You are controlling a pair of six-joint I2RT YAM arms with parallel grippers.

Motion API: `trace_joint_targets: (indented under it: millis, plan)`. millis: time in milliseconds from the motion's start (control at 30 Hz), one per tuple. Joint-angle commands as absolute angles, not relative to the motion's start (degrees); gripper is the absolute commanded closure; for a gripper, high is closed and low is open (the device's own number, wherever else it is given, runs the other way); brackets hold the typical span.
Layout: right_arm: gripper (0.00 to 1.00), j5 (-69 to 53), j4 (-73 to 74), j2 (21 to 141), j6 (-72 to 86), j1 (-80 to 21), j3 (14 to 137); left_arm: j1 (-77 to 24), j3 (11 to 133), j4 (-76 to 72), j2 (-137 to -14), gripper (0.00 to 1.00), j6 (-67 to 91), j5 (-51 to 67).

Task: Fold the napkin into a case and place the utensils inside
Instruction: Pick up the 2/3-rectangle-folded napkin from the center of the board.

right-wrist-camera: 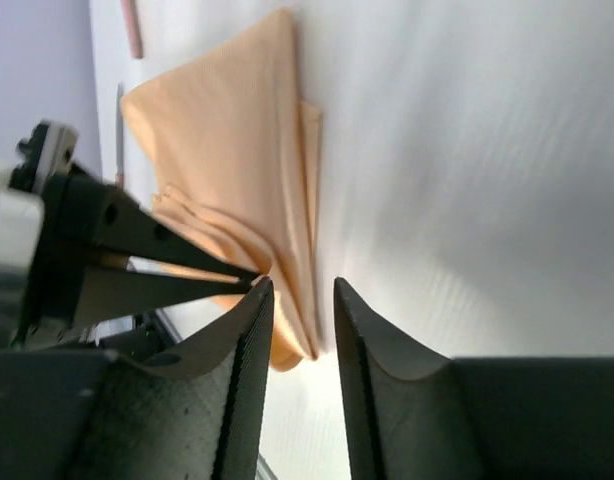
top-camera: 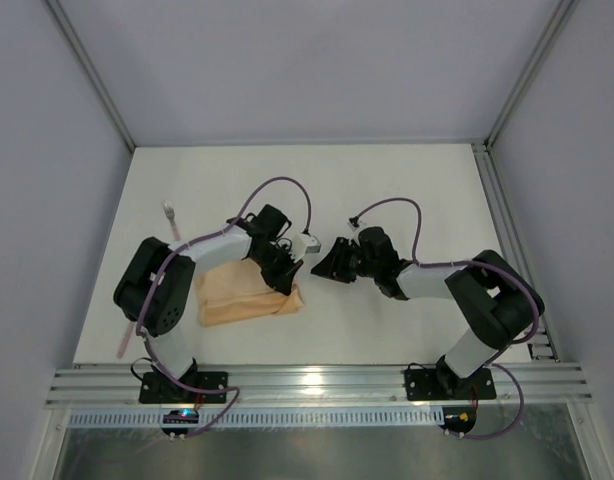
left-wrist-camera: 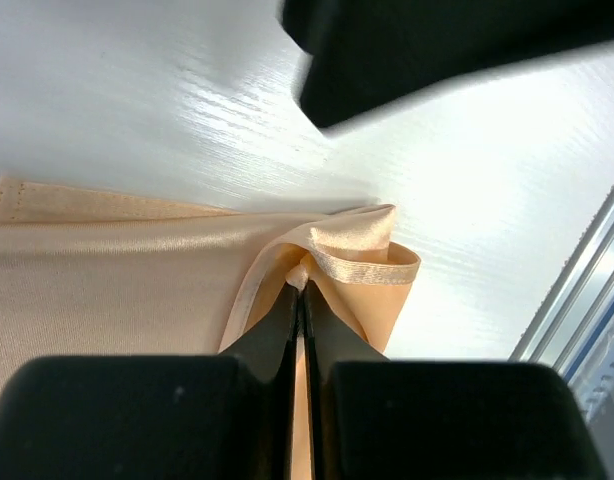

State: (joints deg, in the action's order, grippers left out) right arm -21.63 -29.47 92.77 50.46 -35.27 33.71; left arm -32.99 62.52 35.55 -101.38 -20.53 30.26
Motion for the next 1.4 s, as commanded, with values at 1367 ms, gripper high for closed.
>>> trace_joint_targets:
  millis: [1367]
  plan:
    - [0.97, -18.37, -25.13, 115.84, 49.48, -39.81, 57.13, -30.32, 60.12, 39.64, -99.14, 1.0, -27.07, 35.06]
